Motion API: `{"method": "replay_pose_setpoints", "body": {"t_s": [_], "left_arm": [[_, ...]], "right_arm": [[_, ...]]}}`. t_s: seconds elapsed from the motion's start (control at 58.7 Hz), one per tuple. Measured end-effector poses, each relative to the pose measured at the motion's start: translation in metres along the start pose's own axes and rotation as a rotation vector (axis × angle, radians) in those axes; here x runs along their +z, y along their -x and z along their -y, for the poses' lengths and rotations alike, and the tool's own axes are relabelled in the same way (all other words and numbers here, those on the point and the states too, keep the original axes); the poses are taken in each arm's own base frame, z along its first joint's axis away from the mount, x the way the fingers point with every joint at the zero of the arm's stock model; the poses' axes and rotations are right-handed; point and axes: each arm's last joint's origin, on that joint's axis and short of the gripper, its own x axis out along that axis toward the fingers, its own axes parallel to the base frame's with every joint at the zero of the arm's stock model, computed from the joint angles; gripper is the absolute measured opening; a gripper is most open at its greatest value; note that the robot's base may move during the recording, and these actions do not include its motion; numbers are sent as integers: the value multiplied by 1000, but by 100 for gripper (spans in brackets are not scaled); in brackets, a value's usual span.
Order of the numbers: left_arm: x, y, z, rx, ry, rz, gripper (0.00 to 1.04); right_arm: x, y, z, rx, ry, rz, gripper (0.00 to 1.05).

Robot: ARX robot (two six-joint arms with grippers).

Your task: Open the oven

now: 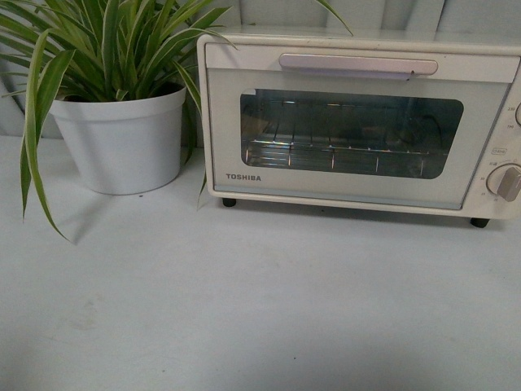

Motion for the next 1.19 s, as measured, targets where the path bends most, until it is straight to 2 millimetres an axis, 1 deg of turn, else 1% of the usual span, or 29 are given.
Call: {"method": "replay_pose_setpoints", "body": {"t_s": [0.085, 0.17, 0.29, 0.409, 0.494, 0.614, 0.767, 0.886, 1.057, 1.193], "left_arm": [[6, -10, 14, -67, 152, -46, 98], [11, -20, 30, -130, 242, -83, 98], [11, -46, 59, -217, 389, -155, 98], [0, -74, 85, -242, 486, -234, 98], [-11, -89, 100, -252, 522, -286, 98], [-24, -106, 117, -261, 556, -341, 98], [-38, -123, 139, -263, 603, -399, 98], [-43, -132, 154, -275, 628, -421, 98], [-49, -138, 166, -285, 647, -447, 98], [-53, -142, 172, -282, 659, -460, 98]], "right_arm": [[0, 0, 0, 0, 0, 0, 95], [0, 0, 0, 0, 0, 0, 95], [0, 0, 0, 0, 0, 0, 95], [0, 0, 0, 0, 0, 0, 95], [0, 0, 0, 0, 0, 0, 95], [0, 0, 0, 0, 0, 0, 95], [0, 0, 0, 0, 0, 0, 95], [0, 0, 0, 0, 0, 0, 95], [0, 0, 0, 0, 0, 0, 95], [0, 0, 0, 0, 0, 0, 95]]}}
